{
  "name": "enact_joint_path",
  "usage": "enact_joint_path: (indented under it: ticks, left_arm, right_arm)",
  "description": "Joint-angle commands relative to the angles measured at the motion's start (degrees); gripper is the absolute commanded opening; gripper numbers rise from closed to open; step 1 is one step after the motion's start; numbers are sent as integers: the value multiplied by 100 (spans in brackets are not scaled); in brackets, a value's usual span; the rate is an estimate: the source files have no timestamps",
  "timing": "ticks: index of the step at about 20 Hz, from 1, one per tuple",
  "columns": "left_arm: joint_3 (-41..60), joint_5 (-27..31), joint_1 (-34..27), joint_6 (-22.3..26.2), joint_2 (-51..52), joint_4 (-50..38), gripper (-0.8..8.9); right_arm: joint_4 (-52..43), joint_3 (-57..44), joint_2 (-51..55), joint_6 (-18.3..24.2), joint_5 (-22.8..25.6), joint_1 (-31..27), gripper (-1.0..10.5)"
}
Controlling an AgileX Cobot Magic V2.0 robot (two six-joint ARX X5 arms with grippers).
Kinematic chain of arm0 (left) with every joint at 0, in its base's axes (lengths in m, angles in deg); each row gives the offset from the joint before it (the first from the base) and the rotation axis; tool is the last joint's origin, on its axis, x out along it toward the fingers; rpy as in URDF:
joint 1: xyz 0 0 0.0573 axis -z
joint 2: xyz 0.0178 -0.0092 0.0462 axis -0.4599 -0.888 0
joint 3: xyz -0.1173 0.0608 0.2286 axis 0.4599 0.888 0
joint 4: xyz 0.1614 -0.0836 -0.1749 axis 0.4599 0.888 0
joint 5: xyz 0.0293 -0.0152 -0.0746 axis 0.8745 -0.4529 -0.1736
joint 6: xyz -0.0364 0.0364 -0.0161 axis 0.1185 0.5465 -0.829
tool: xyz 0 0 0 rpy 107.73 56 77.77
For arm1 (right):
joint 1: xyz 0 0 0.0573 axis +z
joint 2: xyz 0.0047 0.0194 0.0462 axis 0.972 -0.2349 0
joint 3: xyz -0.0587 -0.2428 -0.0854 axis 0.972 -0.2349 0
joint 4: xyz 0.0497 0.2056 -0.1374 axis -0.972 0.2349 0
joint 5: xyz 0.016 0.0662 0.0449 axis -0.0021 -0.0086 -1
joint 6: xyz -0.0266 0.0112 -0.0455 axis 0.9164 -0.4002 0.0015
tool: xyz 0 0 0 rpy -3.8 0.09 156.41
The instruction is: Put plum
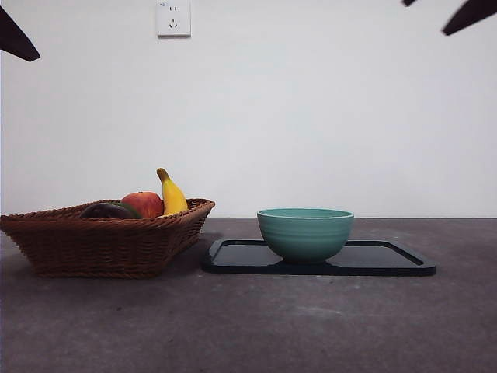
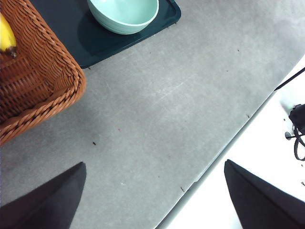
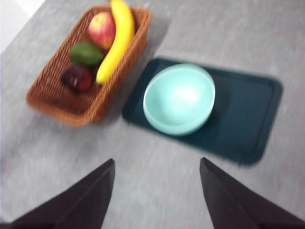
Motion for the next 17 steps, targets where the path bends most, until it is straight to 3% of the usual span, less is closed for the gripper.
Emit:
enact_joint_path:
  ticks: [1, 8, 17]
  left_arm:
    - [-120, -28, 28, 72, -24, -37, 465]
    - [-120, -28, 28, 72, -24, -48, 465]
    - [-120, -28, 28, 70, -24, -131, 465]
  right_arm:
    - [-28, 601, -793, 136, 17, -81, 287]
    - [76, 1740, -2931, 415, 0, -352, 308]
    - [-304, 1840, -4393, 525, 0, -249, 308]
